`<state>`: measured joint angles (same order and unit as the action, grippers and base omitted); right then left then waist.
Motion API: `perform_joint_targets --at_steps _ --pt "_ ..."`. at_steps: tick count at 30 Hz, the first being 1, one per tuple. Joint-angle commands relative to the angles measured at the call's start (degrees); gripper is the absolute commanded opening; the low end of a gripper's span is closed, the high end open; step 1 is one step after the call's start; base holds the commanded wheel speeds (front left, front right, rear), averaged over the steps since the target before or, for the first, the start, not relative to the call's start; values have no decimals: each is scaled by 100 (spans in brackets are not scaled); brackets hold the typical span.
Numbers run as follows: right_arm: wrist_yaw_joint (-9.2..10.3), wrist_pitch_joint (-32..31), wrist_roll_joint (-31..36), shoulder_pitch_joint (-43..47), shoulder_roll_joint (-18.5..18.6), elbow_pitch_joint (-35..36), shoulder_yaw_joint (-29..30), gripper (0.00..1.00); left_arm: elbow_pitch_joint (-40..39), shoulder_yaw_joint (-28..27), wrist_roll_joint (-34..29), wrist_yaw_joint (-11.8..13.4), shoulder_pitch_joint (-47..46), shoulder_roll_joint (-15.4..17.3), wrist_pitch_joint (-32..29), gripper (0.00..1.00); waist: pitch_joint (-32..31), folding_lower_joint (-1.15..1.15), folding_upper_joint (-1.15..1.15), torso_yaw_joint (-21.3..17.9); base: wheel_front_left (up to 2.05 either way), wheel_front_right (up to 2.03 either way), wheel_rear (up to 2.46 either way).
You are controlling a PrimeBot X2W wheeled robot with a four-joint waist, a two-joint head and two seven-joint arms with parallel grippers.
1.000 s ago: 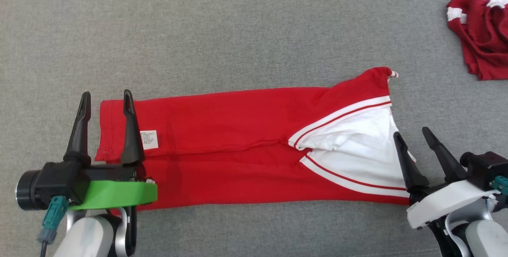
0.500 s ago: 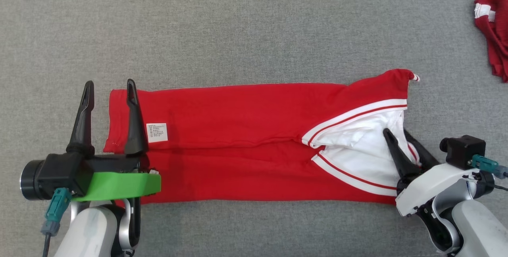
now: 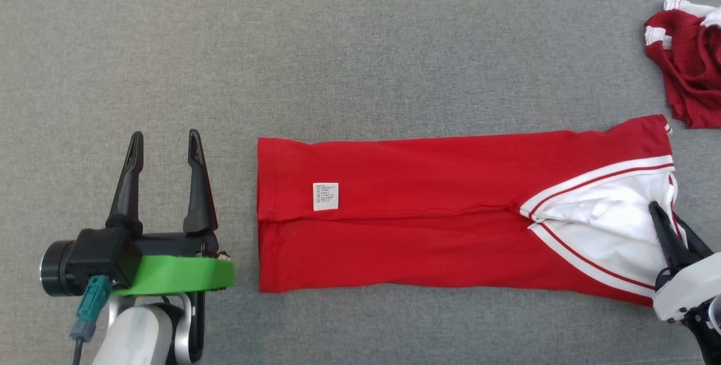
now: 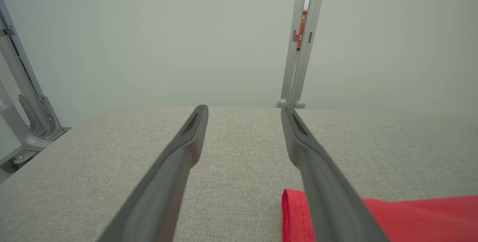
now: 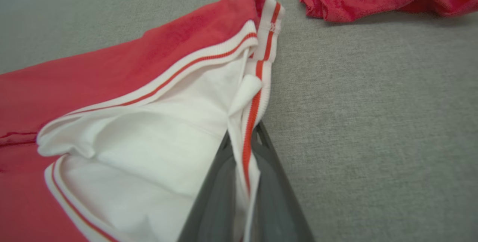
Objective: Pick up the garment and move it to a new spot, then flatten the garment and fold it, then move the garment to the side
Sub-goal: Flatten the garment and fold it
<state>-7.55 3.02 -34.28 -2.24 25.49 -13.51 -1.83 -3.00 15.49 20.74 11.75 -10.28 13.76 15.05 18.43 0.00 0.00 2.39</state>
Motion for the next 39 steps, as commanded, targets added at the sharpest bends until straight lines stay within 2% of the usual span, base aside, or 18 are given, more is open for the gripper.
perform_joint_targets --at_steps 1,5,8,11,14,18,23,26,32,33,34,35,39 --pt "12 -77 13 74 65 98 85 0 29 -20 -38 -22 92 -4 12 100 -123 0 0 -20 0 0 0" --pt "10 -463 240 9 134 730 96 0 61 -67 -52 -54 183 -18 11 100 -264 0 0 -64 0 0 0" --pt "6 -926 469 -145 -14 1459 -118 0 61 -93 -65 -55 234 -20 11 100 -351 0 0 -104 0 0 0" --pt "6 -1403 634 -398 -233 2081 -539 0 68 -77 -73 -79 244 -26 6 100 -398 0 0 -107 0 0 0" --pt "6 -1669 621 -737 -542 2351 -1142 0 83 -47 -77 -120 202 -38 6 100 -396 0 0 -73 0 0 0" --pt "6 -1702 435 -1271 -1099 2101 -1986 0 85 27 -82 -154 69 -92 6 100 -300 0 0 53 0 0 0" --pt "6 -1420 211 -1948 -1887 1200 -3015 0 177 118 -65 -246 -151 -229 6 100 -73 0 0 350 0 0 0" --pt "6 -1183 114 -2160 -2072 701 -3351 0 230 144 -94 -281 -221 -312 6 100 13 0 0 466 0 0 0" --pt "6 -723 -68 -2523 -2196 7 -3870 0 312 78 -158 -364 -307 -408 6 100 168 0 0 545 0 0 0" --pt "6 -635 -110 -2577 -2205 -58 -3927 24 323 60 -164 -370 -321 -419 6 100 181 0 0 540 0 0 0" --pt "6 -510 -121 -2651 -2210 -108 -4007 82 336 39 -181 -370 -332 -431 6 100 191 0 0 531 0 0 0" --pt "6 -355 -125 -2720 -2211 -113 -4047 100 346 22 -197 -380 -333 -442 6 100 195 0 0 519 0 0 0" --pt "6 193 -167 -2957 -2045 20 -4299 100 385 -39 -247 -413 -314 -482 6 100 184 0 0 449 0 0 0"
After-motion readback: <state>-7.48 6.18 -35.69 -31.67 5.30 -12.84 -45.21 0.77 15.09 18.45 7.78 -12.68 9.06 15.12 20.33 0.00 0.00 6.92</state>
